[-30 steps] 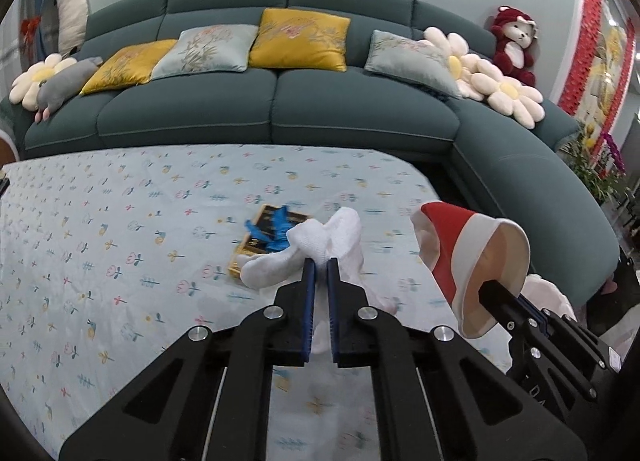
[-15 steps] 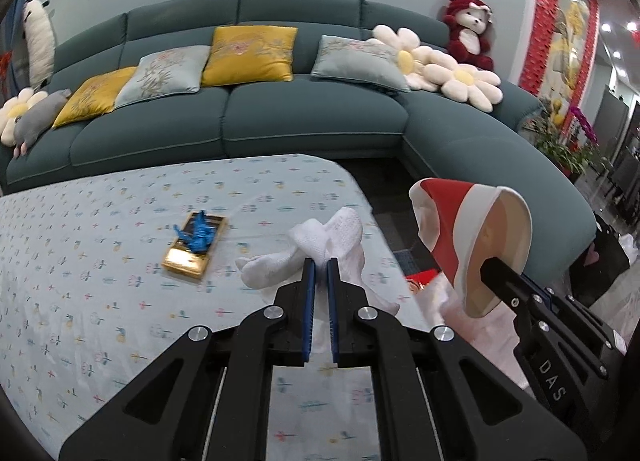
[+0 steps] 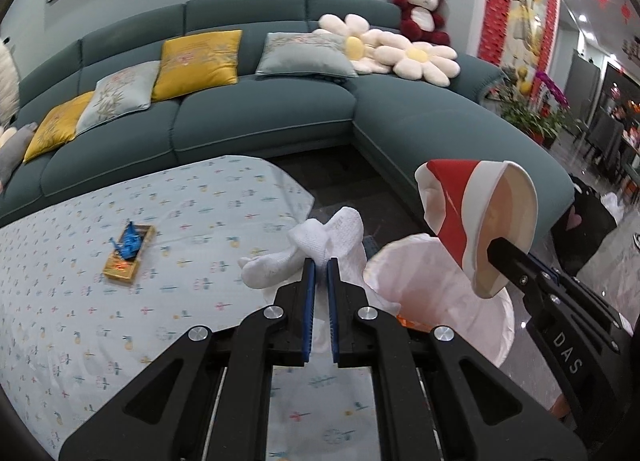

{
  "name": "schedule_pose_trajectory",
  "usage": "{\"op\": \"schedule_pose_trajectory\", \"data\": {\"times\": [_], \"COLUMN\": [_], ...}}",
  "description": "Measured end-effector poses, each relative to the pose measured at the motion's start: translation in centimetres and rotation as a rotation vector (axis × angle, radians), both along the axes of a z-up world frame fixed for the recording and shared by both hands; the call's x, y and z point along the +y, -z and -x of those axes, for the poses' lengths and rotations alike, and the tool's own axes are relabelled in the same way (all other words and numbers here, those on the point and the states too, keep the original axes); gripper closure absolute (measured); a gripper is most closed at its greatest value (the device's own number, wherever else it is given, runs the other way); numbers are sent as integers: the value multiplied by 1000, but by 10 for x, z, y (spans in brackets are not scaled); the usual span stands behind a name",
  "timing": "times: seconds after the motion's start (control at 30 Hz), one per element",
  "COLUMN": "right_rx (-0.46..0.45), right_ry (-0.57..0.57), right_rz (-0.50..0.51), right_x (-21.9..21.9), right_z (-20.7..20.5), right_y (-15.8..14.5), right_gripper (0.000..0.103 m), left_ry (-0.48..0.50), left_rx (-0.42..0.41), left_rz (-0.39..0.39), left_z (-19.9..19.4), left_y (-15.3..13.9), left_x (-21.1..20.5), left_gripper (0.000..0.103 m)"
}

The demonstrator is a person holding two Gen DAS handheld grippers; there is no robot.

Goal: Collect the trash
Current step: 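Carry the paper cup and white tissue over the white bin, then open both tools to drop the cup and tissue into the bin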

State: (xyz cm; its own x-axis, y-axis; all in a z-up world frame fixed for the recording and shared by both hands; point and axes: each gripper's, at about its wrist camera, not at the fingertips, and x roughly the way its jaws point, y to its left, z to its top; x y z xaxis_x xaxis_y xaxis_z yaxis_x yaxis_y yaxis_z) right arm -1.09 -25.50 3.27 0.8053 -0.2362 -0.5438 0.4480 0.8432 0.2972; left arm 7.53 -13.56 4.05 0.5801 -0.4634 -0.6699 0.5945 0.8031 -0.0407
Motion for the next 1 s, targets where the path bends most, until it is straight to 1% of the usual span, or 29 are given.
{"op": "schedule_pose_trajectory", "data": {"times": [0.17, 0.5, 1.0], "right_rx": [-2, 13, 37], "right_ry": [40, 94, 125], "right_rz": [-13, -38, -68], "right_x": [-19, -46, -66], "right_z": [18, 36, 47], "right_y": [6, 21, 44], "right_gripper": [100, 100, 100], "left_ry": [41, 109, 145], "left_rx": [3, 13, 37], "left_rz": [-19, -51, -101], "left_z": [13, 33, 42], "left_y": [6, 23, 47], "left_x": [-23, -58, -88], "left_gripper": [97, 97, 95]}}
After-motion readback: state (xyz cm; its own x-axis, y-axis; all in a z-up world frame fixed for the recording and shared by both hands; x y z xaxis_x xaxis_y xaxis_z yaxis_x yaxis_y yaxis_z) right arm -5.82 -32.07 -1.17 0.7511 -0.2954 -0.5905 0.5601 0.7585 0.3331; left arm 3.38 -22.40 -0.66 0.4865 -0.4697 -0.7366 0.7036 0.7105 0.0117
